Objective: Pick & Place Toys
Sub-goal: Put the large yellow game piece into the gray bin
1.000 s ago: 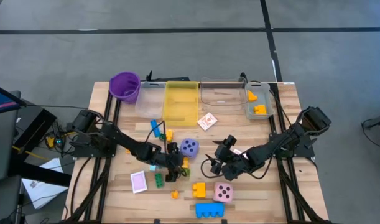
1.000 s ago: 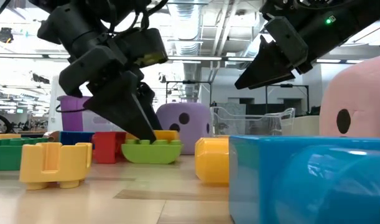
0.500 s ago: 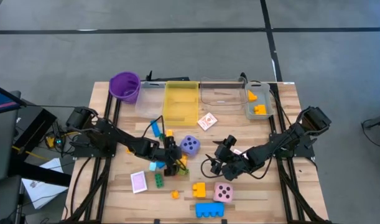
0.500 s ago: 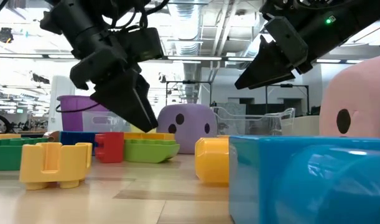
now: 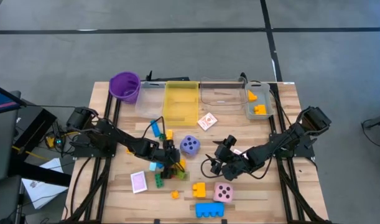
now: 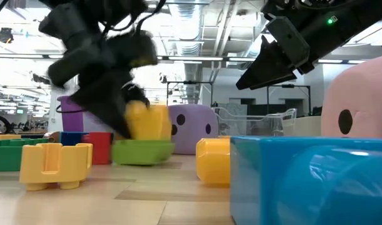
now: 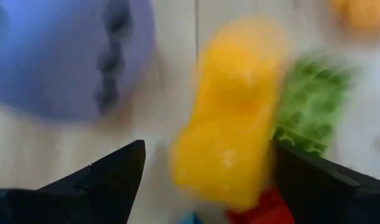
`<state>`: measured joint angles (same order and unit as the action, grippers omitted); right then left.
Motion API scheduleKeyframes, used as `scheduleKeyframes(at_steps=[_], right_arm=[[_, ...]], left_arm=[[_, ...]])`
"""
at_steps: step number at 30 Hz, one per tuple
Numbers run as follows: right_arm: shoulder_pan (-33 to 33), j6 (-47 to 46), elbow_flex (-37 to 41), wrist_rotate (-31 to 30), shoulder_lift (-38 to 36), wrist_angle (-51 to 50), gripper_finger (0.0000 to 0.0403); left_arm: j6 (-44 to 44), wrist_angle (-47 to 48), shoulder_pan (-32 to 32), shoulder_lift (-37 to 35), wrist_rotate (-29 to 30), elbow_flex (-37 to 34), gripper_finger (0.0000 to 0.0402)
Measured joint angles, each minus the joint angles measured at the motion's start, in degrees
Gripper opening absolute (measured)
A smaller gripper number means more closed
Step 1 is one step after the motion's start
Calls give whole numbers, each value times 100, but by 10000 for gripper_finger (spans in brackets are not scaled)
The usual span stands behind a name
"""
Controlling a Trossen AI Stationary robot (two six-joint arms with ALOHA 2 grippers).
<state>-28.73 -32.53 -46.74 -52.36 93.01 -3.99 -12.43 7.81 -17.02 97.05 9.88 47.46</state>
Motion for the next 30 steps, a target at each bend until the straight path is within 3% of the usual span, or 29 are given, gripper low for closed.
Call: scheduleKeyframes(at_steps=[17, 30], right_arm=[[0, -2, 0, 0, 0, 0, 319], [0, -2, 0, 0, 0, 0, 319]], left_arm=[[-3, 90, 0, -6, -186, 11, 328], [-9, -467, 0, -3, 165, 20, 328]])
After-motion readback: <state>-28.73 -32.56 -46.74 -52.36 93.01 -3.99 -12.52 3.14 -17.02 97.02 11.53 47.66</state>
